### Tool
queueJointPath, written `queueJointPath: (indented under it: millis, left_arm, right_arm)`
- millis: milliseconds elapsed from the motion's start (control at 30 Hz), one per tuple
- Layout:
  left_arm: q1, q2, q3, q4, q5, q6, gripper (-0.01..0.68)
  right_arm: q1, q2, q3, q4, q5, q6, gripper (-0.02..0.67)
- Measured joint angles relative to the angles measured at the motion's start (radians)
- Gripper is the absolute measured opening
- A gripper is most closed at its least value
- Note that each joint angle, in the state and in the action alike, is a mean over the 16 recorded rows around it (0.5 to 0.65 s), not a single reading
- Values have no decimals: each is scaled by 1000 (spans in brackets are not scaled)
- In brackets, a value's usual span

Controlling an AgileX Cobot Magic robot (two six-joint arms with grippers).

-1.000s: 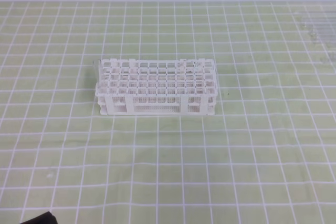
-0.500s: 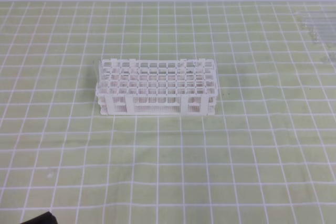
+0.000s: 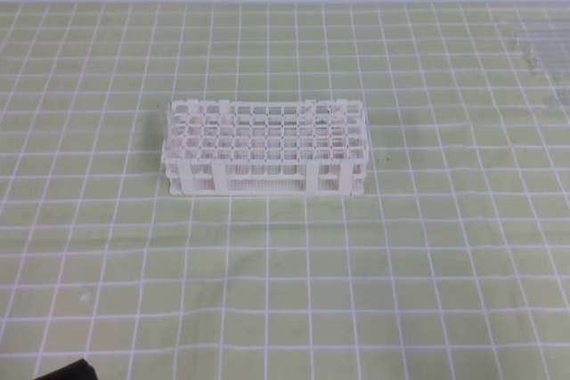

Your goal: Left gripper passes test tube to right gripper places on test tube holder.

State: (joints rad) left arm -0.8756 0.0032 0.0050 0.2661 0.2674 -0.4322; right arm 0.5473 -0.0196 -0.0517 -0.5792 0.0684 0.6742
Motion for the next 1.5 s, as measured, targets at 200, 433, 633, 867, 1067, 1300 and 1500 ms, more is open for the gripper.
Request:
queueJointPath:
  millis: [200,433,633,867,1067,1300,1500]
  left_arm:
    - [0,1,3,1,-3,0,-1]
    - [0,1,2,1,-2,0,-1]
    - [0,1,3,1,-2,0,-1]
    - [0,1,2,1,-1,0,-1]
    - [0,1,3,1,-3,0,-1]
    - [0,1,4,1,-4,0,-1]
    - [0,1,5,2,-5,0,-1]
  right_arm:
    - [-191,0,40,8,-99,1,-15]
    - [-278,0,52,8,-166,1,-15]
    - [-279,0,52,43,-177,-42,-15]
    - [-281,1,52,336,-71,-382,-15]
    - [-313,2,52,637,85,-741,-15]
    - [-365,2,52,811,198,-962,-16]
    - [-389,2,52,816,214,-966,-16]
